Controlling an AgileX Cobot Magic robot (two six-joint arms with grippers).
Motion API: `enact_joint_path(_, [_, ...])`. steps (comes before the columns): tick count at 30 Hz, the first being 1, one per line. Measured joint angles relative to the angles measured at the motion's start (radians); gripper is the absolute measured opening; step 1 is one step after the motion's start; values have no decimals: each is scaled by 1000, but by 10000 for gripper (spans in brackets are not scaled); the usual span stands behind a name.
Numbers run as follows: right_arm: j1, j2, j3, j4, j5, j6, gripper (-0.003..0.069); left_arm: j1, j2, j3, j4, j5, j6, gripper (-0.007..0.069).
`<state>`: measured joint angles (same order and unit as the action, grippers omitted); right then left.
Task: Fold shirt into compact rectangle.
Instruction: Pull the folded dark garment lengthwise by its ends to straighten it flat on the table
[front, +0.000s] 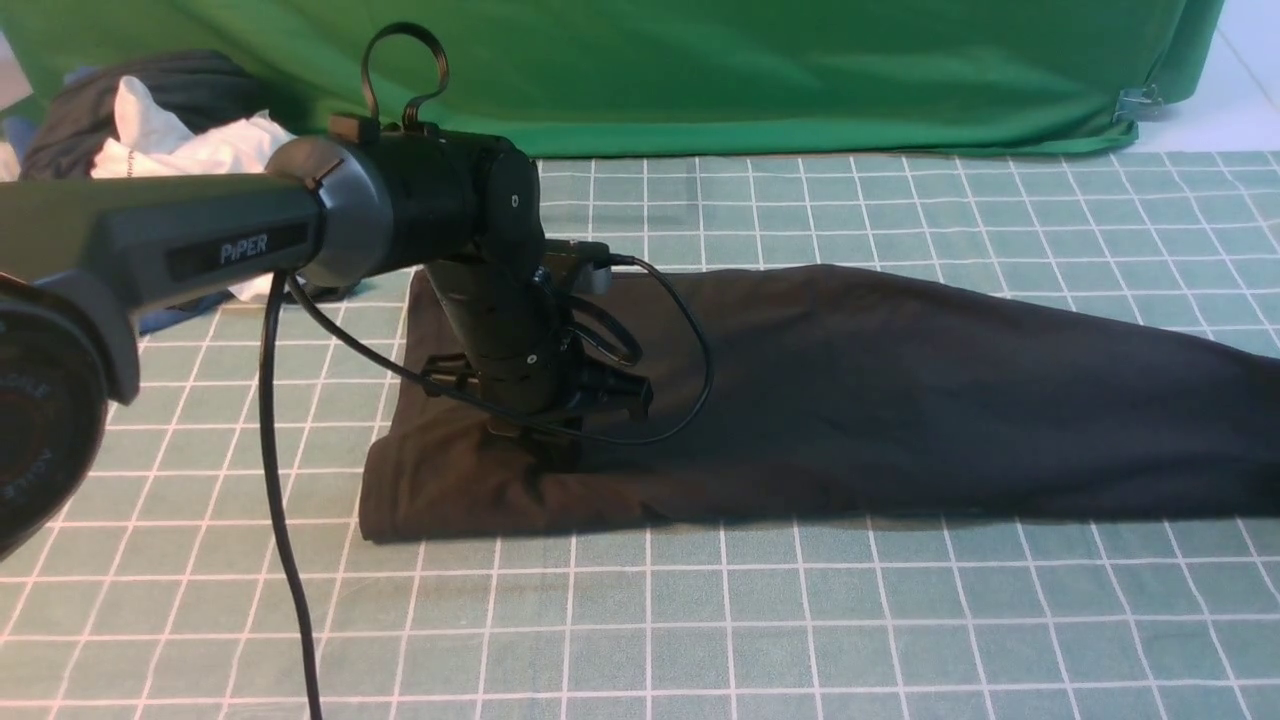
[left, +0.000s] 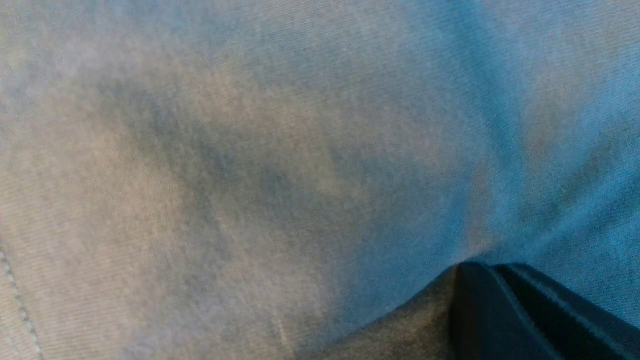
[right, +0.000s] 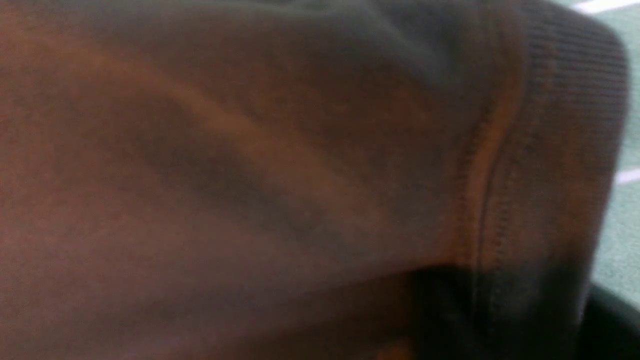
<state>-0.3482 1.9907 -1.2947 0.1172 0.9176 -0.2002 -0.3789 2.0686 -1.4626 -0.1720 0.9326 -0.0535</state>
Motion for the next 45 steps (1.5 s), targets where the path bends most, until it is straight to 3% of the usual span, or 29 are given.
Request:
enact_joint_path(2, [0,-5,-3,-15,2,-16,71,0,0,0,-6,0,5,13])
enact_joint_path(5, [0,-8,-25,-42,20,-22,42,0,0,0,-17,-1,5,13])
enact_joint_path(12, [0,-14,-52,-81,53,-37,49,0,0,1,-38,-1,5,13])
enact_joint_path(14, [0,-14,-53,-89,61,-37,98,0,0,1,-38,-1,7,13])
enact_joint_path(16, [0,-14,-55,-97,76,-36,192,0,0,1,-42,-2,16,13])
enact_joint_path(17, [0,-14,-60,-101,89,-33,246,0,-2,2,-44,-2,20,13])
enact_joint_path(18, [0,-14,-71,-107,113,-31,349,0,-9,5,-46,-2,24,13])
enact_joint_path(23, [0,-14,-155,-105,176,-1,629,0,-77,10,-58,-2,31,13])
enact_joint_path(28, [0,-12,-185,-64,142,7,683,0,-164,10,-65,1,31,13])
enact_joint_path(35, [0,52,-189,-55,79,4,669,0,-287,10,-65,27,31,13])
enact_joint_path(38, [0,93,-189,-39,66,0,627,0,-347,10,-65,31,31,13])
enact_joint_path(41, [0,111,-191,-12,62,-26,540,0,-400,10,-60,34,31,13])
enact_joint_path(43, [0,113,-191,16,62,-48,395,0,-451,10,-52,47,31,13])
enact_joint_path(44, [0,113,-191,18,62,-48,382,0,-458,11,-50,49,31,13])
enact_joint_path(45, [0,113,-192,30,62,-57,258,0,-489,11,-42,57,31,13])
